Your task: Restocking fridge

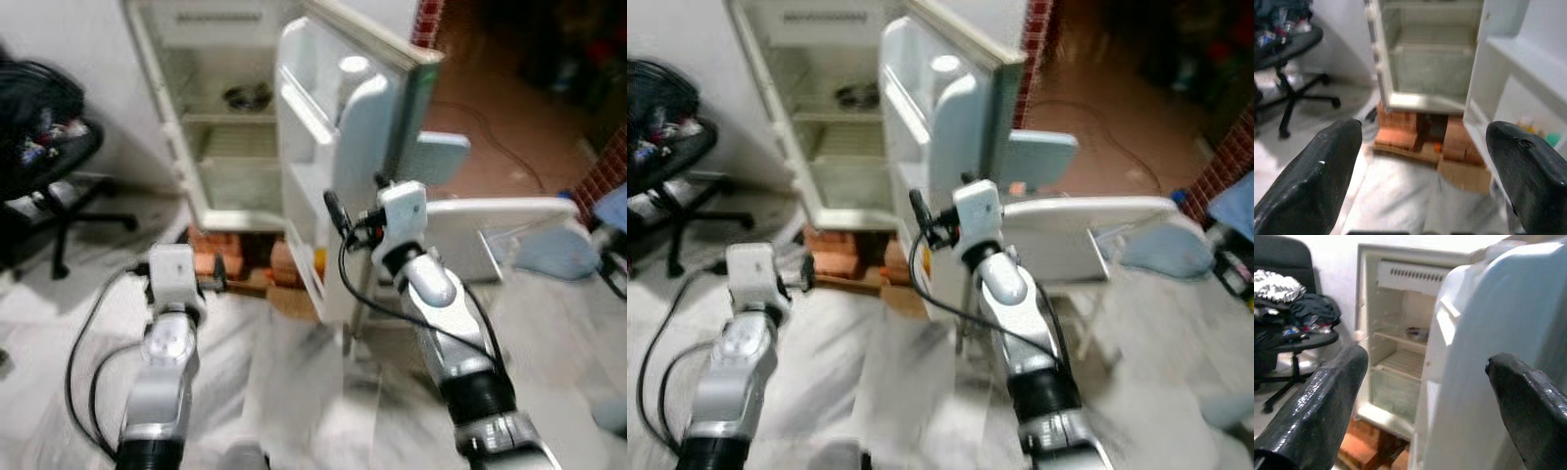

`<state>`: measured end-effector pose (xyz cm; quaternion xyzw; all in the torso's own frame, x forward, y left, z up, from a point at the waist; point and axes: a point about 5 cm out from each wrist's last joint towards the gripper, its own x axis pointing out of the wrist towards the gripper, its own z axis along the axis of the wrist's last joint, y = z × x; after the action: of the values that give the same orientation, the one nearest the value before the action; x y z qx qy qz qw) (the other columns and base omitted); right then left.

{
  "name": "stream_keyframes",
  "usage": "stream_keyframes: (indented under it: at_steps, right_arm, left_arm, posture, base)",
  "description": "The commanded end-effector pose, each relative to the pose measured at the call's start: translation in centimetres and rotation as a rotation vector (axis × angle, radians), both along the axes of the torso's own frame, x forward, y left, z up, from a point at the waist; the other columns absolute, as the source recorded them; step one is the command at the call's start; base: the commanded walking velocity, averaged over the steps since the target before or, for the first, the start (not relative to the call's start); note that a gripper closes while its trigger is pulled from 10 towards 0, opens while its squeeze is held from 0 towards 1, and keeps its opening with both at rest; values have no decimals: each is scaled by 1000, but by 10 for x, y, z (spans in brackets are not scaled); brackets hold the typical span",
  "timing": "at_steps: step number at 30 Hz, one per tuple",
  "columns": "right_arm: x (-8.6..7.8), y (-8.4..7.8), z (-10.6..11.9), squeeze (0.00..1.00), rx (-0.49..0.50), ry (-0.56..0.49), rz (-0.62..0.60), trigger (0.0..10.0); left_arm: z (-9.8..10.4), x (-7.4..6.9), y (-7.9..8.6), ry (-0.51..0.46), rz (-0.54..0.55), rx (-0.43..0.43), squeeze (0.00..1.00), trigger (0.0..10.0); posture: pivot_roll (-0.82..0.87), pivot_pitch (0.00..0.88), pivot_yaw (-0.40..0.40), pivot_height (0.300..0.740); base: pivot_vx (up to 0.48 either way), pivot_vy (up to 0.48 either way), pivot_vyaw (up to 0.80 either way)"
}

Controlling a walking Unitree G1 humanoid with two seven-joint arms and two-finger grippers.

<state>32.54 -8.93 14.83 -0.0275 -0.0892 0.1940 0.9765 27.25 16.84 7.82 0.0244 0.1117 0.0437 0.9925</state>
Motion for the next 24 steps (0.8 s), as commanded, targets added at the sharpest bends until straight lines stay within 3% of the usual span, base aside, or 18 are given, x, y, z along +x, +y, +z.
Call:
stream_keyframes:
  at_steps: [1,13,20,24]
  right_arm:
    - [8,0,7,0,-1,-19,-35,10000]
    - [36,-19,5,0,28,73,-328,10000]
    - [49,-16,17,0,54,54,-358,10000]
    - [58,-18,27,0,69,45,-410,10000]
  left_arm:
    - [6,4,0,-12,-2,-6,0,10000]
    - [10,2,2,-32,4,-28,0,10000]
    - [10,2,1,-25,-1,-27,0,10000]
    - [9,2,1,-20,0,-27,0,10000]
  posture:
    - [124,0,-26,740]
    - [131,5,-31,740]
    - [138,8,-34,740]
    - [143,8,-39,740]
  base:
    - [0,0,0]
    - [48,0,0]
    - [310,0,0]
    - [0,0,0]
